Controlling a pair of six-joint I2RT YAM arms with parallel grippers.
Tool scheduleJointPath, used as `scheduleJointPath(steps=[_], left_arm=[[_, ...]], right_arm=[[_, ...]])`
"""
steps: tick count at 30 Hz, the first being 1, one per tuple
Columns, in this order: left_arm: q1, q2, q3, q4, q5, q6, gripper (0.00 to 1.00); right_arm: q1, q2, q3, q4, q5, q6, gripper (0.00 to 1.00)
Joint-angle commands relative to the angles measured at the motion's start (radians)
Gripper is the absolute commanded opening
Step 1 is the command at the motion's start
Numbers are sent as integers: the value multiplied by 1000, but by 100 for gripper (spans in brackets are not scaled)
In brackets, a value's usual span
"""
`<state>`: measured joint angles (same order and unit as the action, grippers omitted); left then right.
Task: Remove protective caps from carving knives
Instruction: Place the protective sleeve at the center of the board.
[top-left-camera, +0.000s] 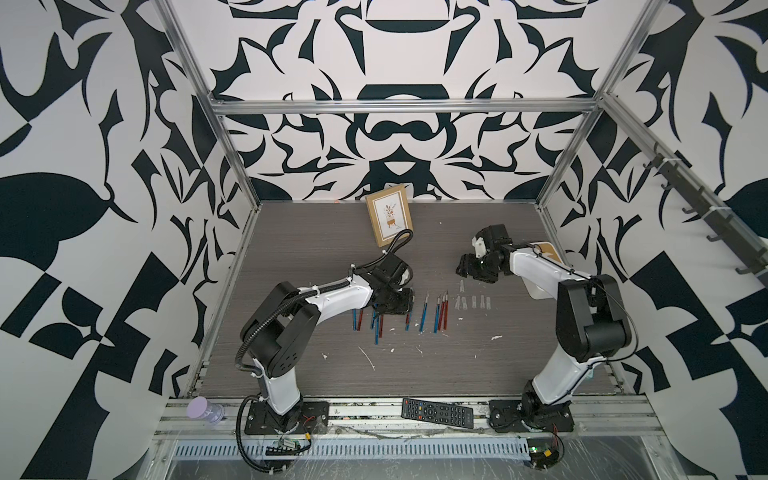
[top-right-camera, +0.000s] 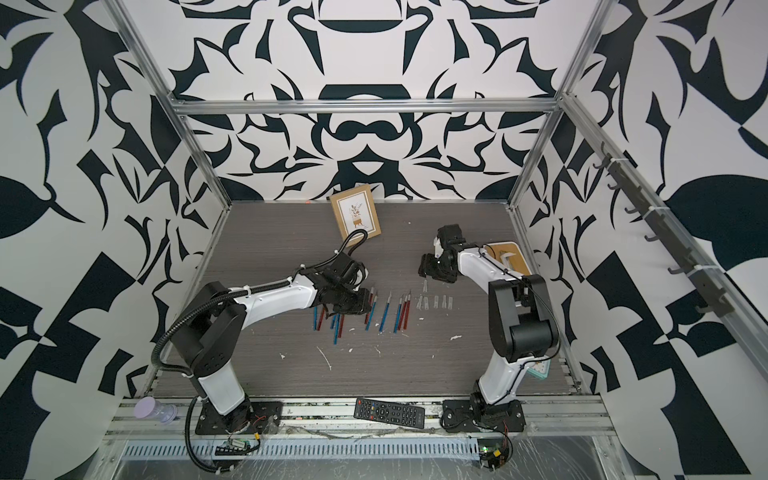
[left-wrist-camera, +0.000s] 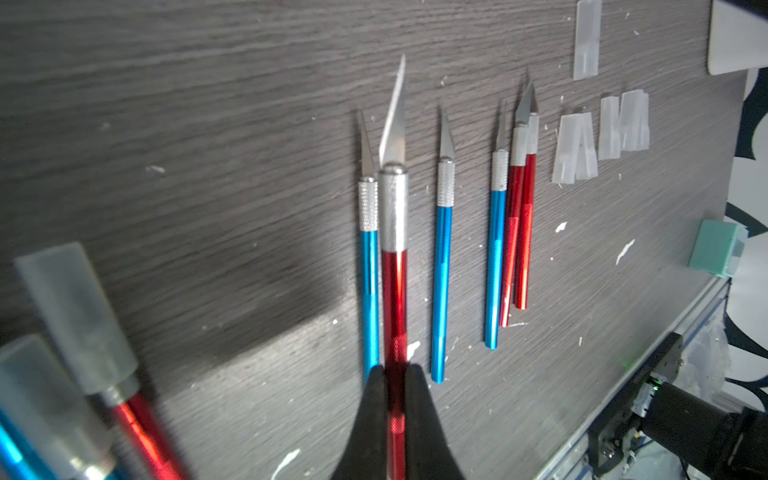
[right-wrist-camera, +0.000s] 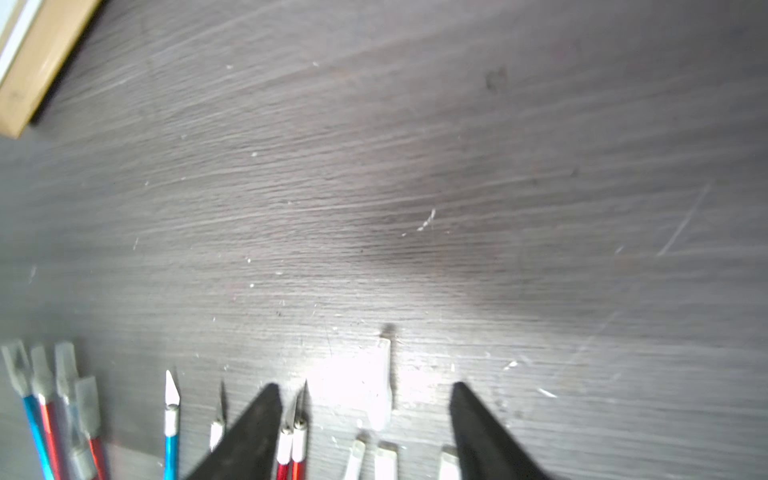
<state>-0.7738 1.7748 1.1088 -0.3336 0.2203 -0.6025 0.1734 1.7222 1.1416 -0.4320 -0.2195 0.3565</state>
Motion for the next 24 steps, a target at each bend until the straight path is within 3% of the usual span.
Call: scheduleJointPath(steps=[1, 7, 24], left_arm=[[-2, -18, 27, -46, -46, 0, 0], [-2, -7, 58, -108, -113, 4, 0], [-25, 77, 139, -203, -181, -10, 0]], right_arm=[[5, -51, -14, -12, 21, -10, 78], [4, -80, -46, 3, 23, -14, 99], [-24, -93, -78, 26, -39, -25, 100]])
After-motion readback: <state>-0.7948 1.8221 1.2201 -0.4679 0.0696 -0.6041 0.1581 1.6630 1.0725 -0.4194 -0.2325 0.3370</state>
